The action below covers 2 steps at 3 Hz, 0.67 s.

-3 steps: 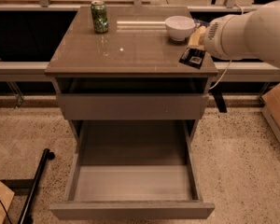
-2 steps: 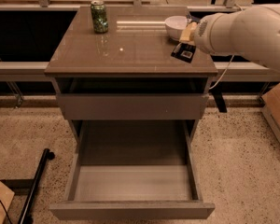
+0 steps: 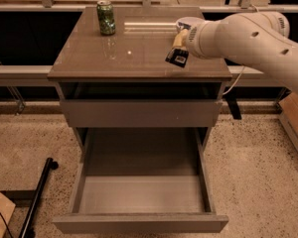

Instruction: Pick rxbar blueberry from middle drawer and place on counter

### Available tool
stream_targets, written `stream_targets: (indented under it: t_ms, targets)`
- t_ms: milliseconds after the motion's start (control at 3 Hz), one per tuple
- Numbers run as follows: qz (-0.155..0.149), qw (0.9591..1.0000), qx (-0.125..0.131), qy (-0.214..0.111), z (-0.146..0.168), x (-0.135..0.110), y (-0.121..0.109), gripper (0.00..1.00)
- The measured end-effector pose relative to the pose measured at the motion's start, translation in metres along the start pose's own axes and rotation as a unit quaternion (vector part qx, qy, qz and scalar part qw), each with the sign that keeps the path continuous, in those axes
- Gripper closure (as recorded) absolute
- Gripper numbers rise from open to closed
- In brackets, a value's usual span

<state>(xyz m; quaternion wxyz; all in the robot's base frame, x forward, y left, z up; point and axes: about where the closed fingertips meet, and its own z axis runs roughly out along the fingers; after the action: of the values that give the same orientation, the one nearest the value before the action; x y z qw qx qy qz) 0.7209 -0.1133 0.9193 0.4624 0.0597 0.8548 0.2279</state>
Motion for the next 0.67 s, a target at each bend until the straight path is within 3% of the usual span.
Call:
stream_targets:
  t_ms: [667]
  targets:
    - [0.005, 0.9996, -0.018, 0.019, 0.054, 0.002, 0.008, 0.14]
